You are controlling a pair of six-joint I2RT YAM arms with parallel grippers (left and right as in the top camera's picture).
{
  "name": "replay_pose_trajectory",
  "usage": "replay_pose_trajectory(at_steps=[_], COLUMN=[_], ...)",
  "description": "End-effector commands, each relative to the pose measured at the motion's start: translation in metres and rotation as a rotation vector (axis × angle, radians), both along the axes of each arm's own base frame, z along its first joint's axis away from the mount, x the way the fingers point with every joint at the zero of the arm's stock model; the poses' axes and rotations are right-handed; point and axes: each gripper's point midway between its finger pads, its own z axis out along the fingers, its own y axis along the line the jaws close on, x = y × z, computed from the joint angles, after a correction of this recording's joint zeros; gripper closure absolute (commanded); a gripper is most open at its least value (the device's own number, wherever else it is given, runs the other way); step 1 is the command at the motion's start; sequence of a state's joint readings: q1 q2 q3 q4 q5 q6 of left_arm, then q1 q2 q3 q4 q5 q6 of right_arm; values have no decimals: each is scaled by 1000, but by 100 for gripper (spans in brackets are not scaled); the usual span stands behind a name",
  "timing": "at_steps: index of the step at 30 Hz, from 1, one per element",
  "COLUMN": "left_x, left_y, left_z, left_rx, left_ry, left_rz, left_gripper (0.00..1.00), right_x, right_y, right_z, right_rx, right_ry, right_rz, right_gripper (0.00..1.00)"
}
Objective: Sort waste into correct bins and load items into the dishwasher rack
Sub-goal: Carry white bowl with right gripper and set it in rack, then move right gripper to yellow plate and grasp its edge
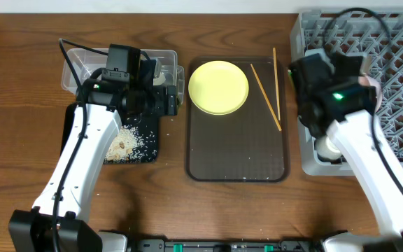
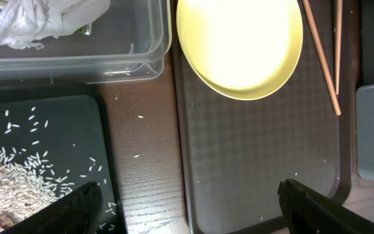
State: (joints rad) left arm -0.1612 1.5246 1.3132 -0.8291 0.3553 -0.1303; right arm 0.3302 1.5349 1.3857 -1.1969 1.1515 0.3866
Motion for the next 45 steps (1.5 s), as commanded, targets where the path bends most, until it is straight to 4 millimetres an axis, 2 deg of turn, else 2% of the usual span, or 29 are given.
replay_pose_trajectory(at_steps=[1,5,14,21,27,33,41,45], left_x=[3,3,3,3,3,3,3,3], left_y=[0,0,0,0,0,0,0,0], left_z=[1,1,1,1,1,1,1,1], left_rx=[8,8,8,8,8,8,8,8], left_ry=[-6,-6,-6,-6,-6,-6,-6,-6], left_rz=[-2,-2,-2,-2,-2,-2,-2,-2], left_gripper=[11,11,11,11,10,10,11,11], right_x=[8,19,36,45,44,43,53,60], right_y=[-11,-10,-10,-12,-15,-13,6,22], right_z=[8,-2,-42,-46,-47,-63,-86,-88], right_rx=[-219,-321,-381,-475,-467,-392,-291,-287], right_ry=[50,102,226,230,232,293,386,378], right_rz=[-33,-38,-34,-46,-55,-34,61,112], right_gripper=[99,99,99,99,99,99,99,99])
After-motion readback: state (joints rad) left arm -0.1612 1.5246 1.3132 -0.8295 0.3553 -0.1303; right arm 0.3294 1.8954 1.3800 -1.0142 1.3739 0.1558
